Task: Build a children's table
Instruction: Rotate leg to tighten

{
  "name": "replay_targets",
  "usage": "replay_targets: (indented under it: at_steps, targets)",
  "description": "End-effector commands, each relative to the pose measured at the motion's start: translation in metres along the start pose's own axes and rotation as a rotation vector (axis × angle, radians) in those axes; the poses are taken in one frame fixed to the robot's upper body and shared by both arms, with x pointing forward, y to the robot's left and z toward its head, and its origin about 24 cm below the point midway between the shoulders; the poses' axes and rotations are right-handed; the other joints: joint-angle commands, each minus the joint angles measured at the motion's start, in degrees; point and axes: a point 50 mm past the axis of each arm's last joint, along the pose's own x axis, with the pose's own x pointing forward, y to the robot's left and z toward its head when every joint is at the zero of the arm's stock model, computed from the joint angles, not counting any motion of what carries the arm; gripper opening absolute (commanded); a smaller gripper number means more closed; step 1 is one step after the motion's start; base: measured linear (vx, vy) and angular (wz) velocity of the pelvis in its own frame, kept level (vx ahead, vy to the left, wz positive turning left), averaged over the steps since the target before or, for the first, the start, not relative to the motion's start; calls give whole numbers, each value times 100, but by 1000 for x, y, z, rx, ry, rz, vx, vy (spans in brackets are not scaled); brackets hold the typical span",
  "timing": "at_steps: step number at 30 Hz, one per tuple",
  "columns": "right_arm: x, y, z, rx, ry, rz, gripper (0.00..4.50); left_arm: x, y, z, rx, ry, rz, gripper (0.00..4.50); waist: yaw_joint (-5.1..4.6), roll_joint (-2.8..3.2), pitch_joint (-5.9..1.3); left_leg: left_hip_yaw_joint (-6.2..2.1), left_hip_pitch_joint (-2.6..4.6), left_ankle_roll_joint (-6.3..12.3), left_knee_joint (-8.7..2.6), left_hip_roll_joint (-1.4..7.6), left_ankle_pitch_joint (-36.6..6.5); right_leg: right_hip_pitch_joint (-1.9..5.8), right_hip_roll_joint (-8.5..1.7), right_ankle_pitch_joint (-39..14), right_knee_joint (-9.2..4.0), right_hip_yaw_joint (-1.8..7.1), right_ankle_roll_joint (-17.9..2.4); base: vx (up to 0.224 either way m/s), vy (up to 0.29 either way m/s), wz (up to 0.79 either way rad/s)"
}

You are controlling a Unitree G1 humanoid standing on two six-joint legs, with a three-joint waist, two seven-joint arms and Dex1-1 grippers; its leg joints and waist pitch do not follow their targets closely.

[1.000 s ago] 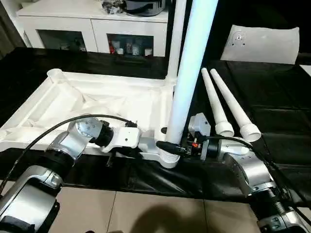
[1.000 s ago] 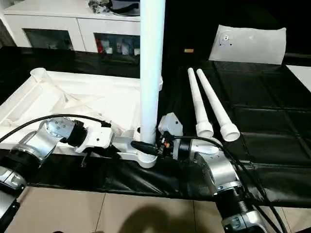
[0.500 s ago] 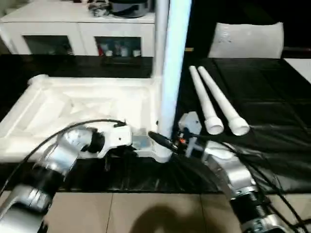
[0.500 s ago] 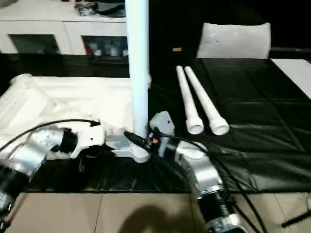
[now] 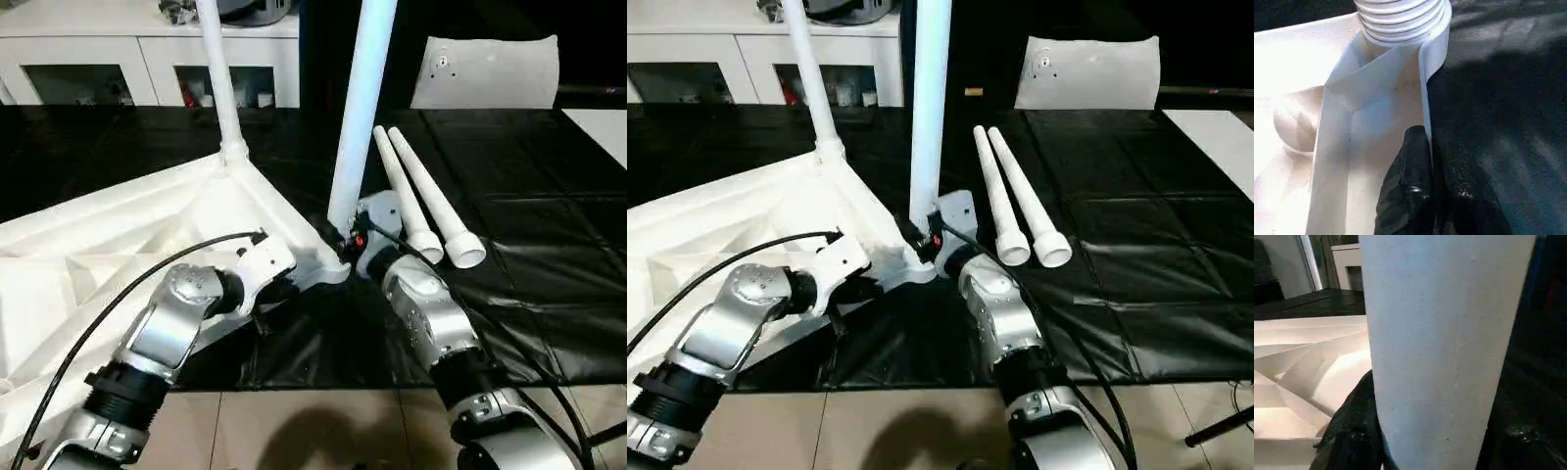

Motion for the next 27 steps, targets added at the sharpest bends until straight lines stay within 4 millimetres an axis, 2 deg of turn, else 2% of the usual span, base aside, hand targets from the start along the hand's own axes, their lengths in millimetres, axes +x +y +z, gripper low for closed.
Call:
replay_targets:
  at_steps: [1,3,4,5,6,7,8,11,17,18,19,21,22,23,25,26,27]
  targets:
    - [-10,-5,-38,88,176,-78,188,4,-7,19,84,-44,-48,0,46,48,-275,-29,-29,90,-404,84,-1778,218,-300,-1943,-420,228,-876,0,0,0]
    - [-10,-2,-44,129,191,-59,188,3,-6,17,86,-11,-44,0,54,92,-282,-17,-24,88,-399,84,-1671,232,-296,-1603,-386,228,-1001,0,0,0]
    - [-10,-1,-44,137,195,-52,188,3,-6,16,86,-5,-45,0,49,85,-281,-15,-21,90,-399,83,-1692,234,-293,-1602,-390,225,-1017,0,0,0]
    - [-9,-1,-45,138,201,-50,244,3,-7,16,83,0,-44,0,45,75,-272,-14,-22,83,-401,83,-1739,243,-295,-1662,-393,222,-1039,0,0,0]
    - [-9,-1,-46,131,208,-49,244,3,-7,15,79,5,-45,0,44,103,-263,-17,-15,69,-405,82,-1797,236,-299,-1740,-399,220,-1037,0,0,0]
    - [-9,0,-47,122,213,-49,244,3,-7,14,74,9,-46,0,26,99,-253,-21,-10,48,-409,80,-1927,231,-300,-1934,-423,214,-1007,0,0,0]
    - [-8,-1,-48,101,230,-56,267,3,-7,13,72,15,-44,0,23,96,-257,-26,-2,33,-405,78,-1958,230,-304,-2011,-431,214,-998,0,0,0]
    - [-9,-1,-50,100,250,-41,283,3,-6,10,69,20,-41,0,37,94,-265,-24,-1,21,-399,85,-1958,225,-303,-1957,-426,218,-1006,0,0,0]
    - [-15,-8,-50,111,222,-45,342,3,-3,7,53,22,-42,0,111,106,-314,7,5,89,-362,85,-1518,263,-289,-1215,-358,234,-1171,0,0,0]
    - [-22,-10,-49,122,199,-28,355,2,1,4,33,18,-33,0,147,129,-327,12,-6,115,-355,83,-1344,285,-286,-917,-324,235,-1223,0,0,0]
    - [-28,-12,-49,118,188,-14,365,2,4,3,19,10,-26,0,160,118,-331,13,-3,158,-346,87,-1217,294,-270,-665,-293,229,-1261,0,0,0]
    - [-33,-13,-49,111,179,2,376,2,7,2,4,0,-19,0,193,112,-324,27,-11,221,-333,78,-1173,306,-271,-563,-296,228,-1268,0,0,0]
    - [-39,-13,-48,112,166,33,386,2,8,2,14,-6,-22,0,197,109,-320,24,-17,221,-343,79,-1191,311,-274,-628,-298,224,-1261,0,0,0]
    - [-48,-14,-47,111,158,69,398,1,10,2,21,-23,-32,0,207,120,-308,26,-12,225,-346,66,-1305,314,-271,-877,-342,214,-1202,0,0,0]
    - [-56,-17,-46,105,163,85,408,1,11,2,18,-40,-43,0,222,106,-291,20,-10,210,-359,69,-1454,316,-277,-1255,-380,218,-1082,0,0,0]
    - [-58,-18,-45,102,165,89,414,1,12,2,17,-44,-46,0,225,103,-279,19,-20,215,-365,61,-1536,313,-282,-1529,-414,214,-980,0,0,0]
    - [-68,-22,-41,68,156,124,425,1,14,2,24,-73,-69,0,231,100,-274,12,-31,213,-369,49,-1547,312,-285,-1785,-442,204,-902,0,0,0]
